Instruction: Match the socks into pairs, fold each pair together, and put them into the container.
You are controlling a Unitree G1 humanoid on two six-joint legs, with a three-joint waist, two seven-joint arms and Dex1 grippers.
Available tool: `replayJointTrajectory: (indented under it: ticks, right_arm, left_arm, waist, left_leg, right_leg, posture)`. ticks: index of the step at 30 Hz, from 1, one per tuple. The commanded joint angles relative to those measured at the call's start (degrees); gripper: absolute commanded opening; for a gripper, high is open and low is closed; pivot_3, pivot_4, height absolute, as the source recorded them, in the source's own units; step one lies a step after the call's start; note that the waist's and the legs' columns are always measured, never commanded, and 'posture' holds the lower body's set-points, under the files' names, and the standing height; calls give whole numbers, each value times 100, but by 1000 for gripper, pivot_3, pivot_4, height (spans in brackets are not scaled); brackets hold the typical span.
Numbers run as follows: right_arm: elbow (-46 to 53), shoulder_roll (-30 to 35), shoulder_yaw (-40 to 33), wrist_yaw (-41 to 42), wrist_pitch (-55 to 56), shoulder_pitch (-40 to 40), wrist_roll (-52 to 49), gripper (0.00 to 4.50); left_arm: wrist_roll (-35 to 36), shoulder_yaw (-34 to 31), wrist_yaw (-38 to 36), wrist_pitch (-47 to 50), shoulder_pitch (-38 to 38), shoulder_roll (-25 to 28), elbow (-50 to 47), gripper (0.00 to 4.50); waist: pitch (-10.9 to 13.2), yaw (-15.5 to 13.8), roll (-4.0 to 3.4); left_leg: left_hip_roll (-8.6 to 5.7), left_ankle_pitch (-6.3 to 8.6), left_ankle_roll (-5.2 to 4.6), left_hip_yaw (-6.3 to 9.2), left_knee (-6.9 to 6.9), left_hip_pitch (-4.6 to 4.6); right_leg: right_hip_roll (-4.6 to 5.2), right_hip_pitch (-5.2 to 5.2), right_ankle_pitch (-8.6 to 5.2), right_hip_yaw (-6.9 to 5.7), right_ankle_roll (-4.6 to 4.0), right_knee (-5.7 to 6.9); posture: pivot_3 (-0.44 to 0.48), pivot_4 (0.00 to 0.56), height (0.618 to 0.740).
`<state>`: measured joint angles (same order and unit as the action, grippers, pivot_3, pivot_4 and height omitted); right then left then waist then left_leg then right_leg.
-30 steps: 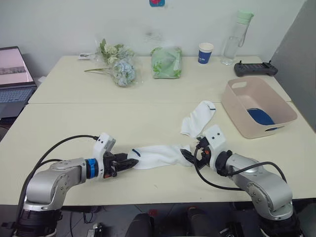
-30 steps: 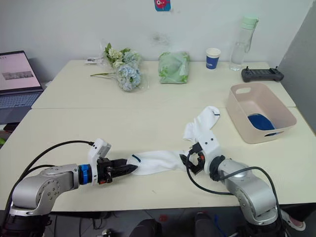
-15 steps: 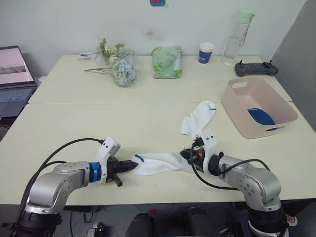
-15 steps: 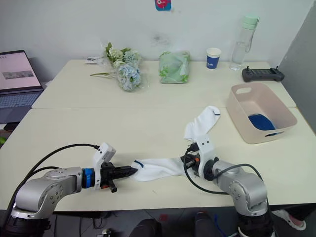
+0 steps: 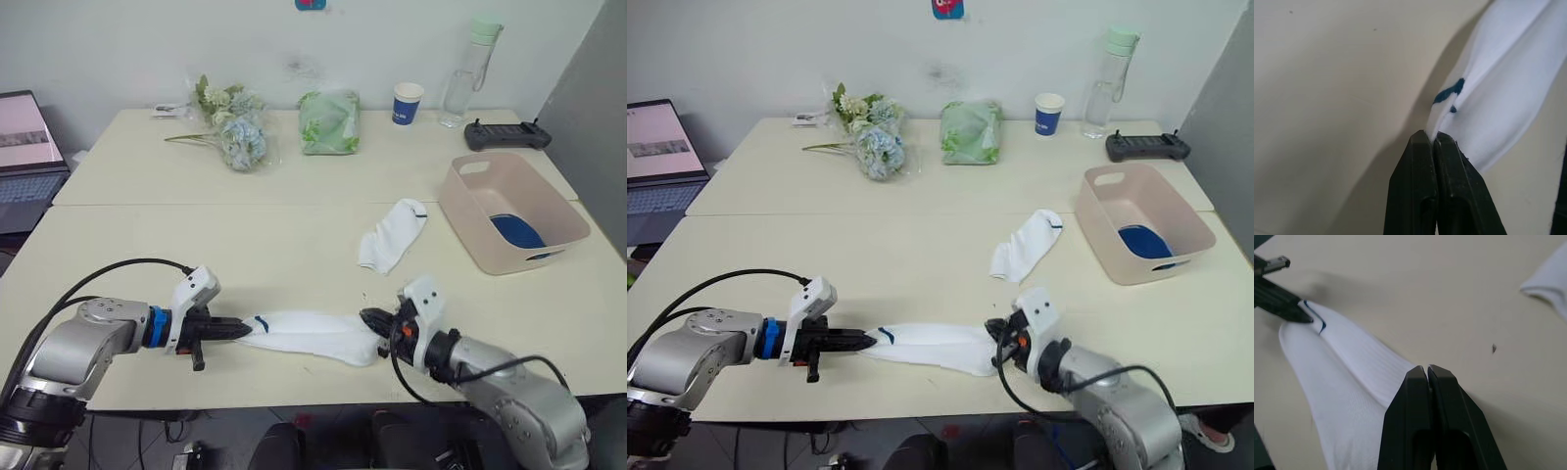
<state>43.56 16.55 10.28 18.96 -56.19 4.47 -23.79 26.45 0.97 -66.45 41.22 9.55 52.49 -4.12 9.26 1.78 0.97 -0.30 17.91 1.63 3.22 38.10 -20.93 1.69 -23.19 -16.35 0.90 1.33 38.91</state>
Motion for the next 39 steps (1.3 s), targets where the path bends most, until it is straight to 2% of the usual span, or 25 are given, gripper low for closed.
replayJointTrajectory:
  ticks: [1, 7, 15, 18, 21, 27, 29, 37, 39]
  right_arm:
    - [214, 142, 270, -17, 615, 198, 245, 40]
    - [-146, 243, 382, 133, 1056, 264, 333, 40]
    - [-685, 573, 572, 573, 1307, -354, 488, 40]
    - [-831, 592, 557, 653, 1338, -573, 483, 789]
    - [-811, 590, 427, 701, 1299, -606, 371, 1858]
    - [-621, 701, 220, 722, 1217, -457, 338, 3995]
    - [-551, 760, 159, 707, 1182, -352, 345, 4446]
    - [-504, 795, 69, 688, 1179, -308, 355, 4489]
    - [-510, 805, 64, 695, 1199, -336, 369, 4500]
  left_arm:
    - [-23, -2, -30, -79, 0, 34, -126, 0]
    - [113, -90, -219, 64, -722, 311, -650, 0]
    - [583, -734, 333, 669, -1331, 154, -1183, 0]
    - [812, -1091, 789, 912, -1571, -182, -1323, 0]
    - [906, -1280, 1038, 972, -1825, -370, -1501, 0]
    - [1081, -1413, 1324, 1097, -2005, -503, -1621, 0]
    - [1092, -1432, 1321, 1099, -2087, -455, -1625, 0]
    - [1090, -1485, 1206, 864, -2159, -334, -1662, 0]
    - [1113, -1524, 1121, 767, -2185, -311, -1673, 401]
  waist:
    - [1, 0, 2]
    - [0, 22, 4]
    - [0, 5, 5]
    - [0, 1, 4]
    - [-2, -2, 7]
    - [-2, -8, 8]
    - [-2, -9, 7]
    - [-2, 4, 8]
    - [-2, 4, 8]
  left_leg:
    - [0, 0, 0, -1, 1, 0]
    - [2, 0, 0, -7, 2, 6]
    - [5, 0, 0, -1, 2, 7]
    - [5, 0, 0, -3, 2, 6]
    - [4, 0, 0, -2, 4, 6]
    - [5, 0, 1, 1, 3, 7]
    - [4, 0, 1, 1, 4, 8]
    - [5, -1, 2, 0, 2, 10]
    - [5, -1, 2, -1, 3, 10]
  right_leg:
    - [0, 0, 0, 1, 0, 1]
    - [0, 2, 0, 4, 0, 3]
    - [-2, 4, 0, -1, -1, 4]
    - [-1, 4, 0, 1, -2, 4]
    - [1, 6, 1, 1, -2, 4]
    - [1, 7, 1, -1, -2, 5]
    - [1, 7, 1, -1, -2, 5]
    - [0, 7, 1, -1, -3, 6]
    - [0, 7, 1, 0, -3, 6]
  posture:
    - [0, 150, 740]
    - [0, 150, 740]
    - [0, 150, 740]
    - [0, 150, 740]
    - [0, 150, 740]
    - [0, 150, 740]
    - [0, 150, 740]
    - [0, 150, 740]
    - [0, 150, 740]
